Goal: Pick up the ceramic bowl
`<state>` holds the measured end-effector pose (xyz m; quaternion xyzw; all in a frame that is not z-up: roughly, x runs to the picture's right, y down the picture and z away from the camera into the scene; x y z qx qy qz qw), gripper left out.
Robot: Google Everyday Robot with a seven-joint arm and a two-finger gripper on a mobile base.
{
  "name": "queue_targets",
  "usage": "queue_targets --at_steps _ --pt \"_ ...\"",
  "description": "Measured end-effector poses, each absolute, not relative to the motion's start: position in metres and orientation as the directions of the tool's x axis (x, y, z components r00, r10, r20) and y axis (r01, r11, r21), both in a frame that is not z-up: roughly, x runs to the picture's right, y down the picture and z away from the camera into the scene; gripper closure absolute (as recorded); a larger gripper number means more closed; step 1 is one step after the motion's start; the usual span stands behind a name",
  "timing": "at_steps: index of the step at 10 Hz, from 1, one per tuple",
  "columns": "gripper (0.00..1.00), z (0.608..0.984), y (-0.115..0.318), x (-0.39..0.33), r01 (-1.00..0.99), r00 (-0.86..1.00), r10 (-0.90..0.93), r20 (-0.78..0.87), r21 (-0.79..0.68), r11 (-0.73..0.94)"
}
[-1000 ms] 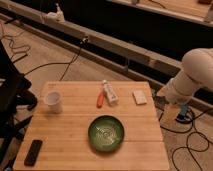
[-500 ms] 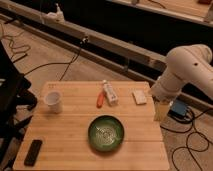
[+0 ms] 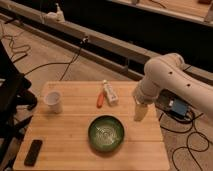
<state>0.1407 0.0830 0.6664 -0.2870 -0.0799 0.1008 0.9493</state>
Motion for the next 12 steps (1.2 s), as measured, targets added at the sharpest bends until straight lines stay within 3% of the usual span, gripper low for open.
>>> queue_targets --at_steps 5,12 --pt "0.2 0.698 0.111 0.088 -0.195 0.936 0.323 0.136 -0.564 0.802" --pt "0.2 0.699 0.112 0.084 -0.183 0.931 0.329 0.16 -0.574 0.798"
